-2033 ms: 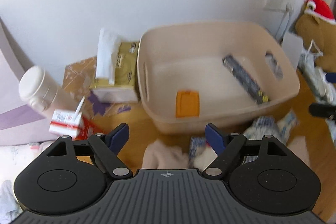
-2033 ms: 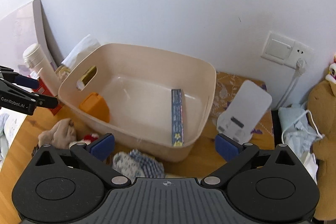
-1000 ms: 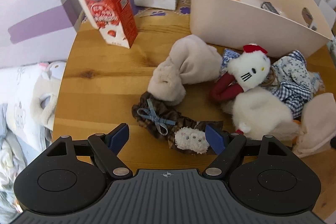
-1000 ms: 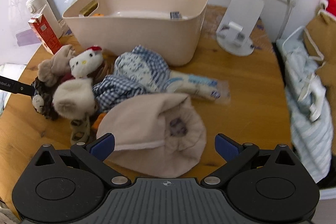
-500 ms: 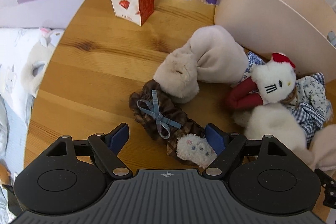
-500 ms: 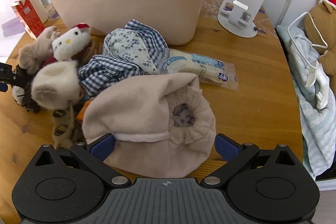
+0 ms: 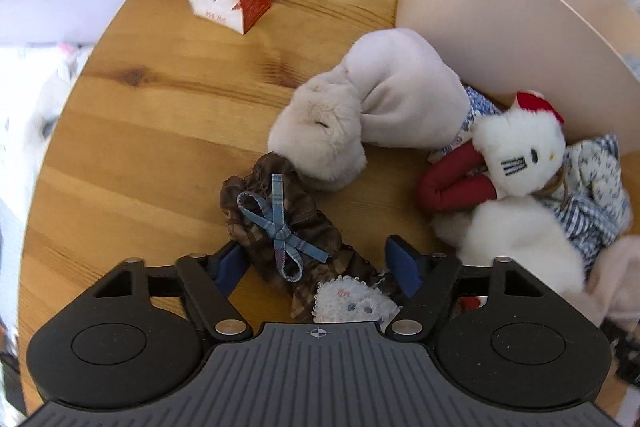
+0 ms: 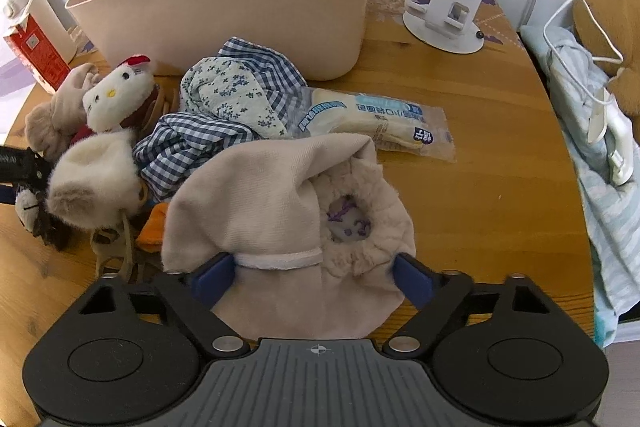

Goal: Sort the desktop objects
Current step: 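Grasp the brown bow hair tie with the left tool while the right tool grasps the beige pouch, then carry the hair tie and beige pouch into the basket and release both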

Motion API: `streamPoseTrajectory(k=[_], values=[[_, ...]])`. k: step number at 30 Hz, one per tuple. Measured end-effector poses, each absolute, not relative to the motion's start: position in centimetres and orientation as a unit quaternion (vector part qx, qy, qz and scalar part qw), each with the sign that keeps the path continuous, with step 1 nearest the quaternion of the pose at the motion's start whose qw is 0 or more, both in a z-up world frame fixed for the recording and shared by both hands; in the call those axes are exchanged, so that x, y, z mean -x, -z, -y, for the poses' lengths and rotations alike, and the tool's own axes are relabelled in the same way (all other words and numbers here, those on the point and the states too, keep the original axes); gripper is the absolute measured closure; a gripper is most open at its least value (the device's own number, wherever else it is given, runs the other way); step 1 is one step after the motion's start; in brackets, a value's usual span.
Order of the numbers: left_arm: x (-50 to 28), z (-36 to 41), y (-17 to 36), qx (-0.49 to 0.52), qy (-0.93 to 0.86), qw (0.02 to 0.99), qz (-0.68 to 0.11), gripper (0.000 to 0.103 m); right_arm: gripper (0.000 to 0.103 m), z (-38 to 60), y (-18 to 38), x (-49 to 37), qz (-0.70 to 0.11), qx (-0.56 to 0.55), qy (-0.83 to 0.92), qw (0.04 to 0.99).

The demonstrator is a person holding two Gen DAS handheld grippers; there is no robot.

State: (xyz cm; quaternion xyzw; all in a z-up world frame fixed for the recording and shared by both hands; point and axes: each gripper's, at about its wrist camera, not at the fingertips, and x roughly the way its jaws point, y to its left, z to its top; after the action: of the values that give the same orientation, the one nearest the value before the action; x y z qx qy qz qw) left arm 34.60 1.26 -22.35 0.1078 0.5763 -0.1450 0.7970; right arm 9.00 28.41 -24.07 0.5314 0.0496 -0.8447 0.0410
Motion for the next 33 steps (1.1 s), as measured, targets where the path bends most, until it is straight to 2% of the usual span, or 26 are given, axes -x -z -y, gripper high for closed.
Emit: streamPoseTrajectory(k=[1, 4, 7, 9, 11, 14, 23, 33], values=[[-34.4, -1.2, 22.3, -0.120, 0.148, 0.799, -0.571, 0.045, 0.027, -28.5, 24.0, -9.0, -0.045, -0.532, 0.845, 0.044], [-34.3, -1.3, 22.1, -0.127, 0.166, 0.795, -0.569, 0.054, 0.044, -28.5, 23.9, -9.1, -0.040, -0.534, 0.843, 0.056], [-34.0, -1.6, 21.9, -0.128, 0.180, 0.788, -0.575, 0.057, 0.067, -28.3, 23.8, -9.3, -0.032, -0.542, 0.836, 0.081], [-33.6, -1.8, 21.7, -0.130, 0.188, 0.783, -0.578, 0.059, 0.074, -28.2, 23.5, -9.6, -0.033, -0.544, 0.834, 0.087], [-32.9, -2.1, 21.4, -0.133, 0.194, 0.783, -0.576, 0.059, 0.086, -28.0, 23.2, -9.9, -0.040, -0.544, 0.833, 0.094], [-31.7, -2.3, 21.1, -0.149, 0.204, 0.783, -0.569, 0.060, 0.093, -28.0, 22.7, -10.5, -0.046, -0.537, 0.836, 0.101], [-29.4, -2.6, 18.7, -0.169, 0.250, 0.786, -0.540, 0.060, 0.097, -27.8, 20.0, -11.9, -0.062, -0.514, 0.846, 0.131], [-28.0, 0.0, 15.1, -0.208, 0.298, 0.803, -0.472, 0.060, 0.097, -28.2, 14.7, -12.7, -0.038, -0.466, 0.869, 0.163]])
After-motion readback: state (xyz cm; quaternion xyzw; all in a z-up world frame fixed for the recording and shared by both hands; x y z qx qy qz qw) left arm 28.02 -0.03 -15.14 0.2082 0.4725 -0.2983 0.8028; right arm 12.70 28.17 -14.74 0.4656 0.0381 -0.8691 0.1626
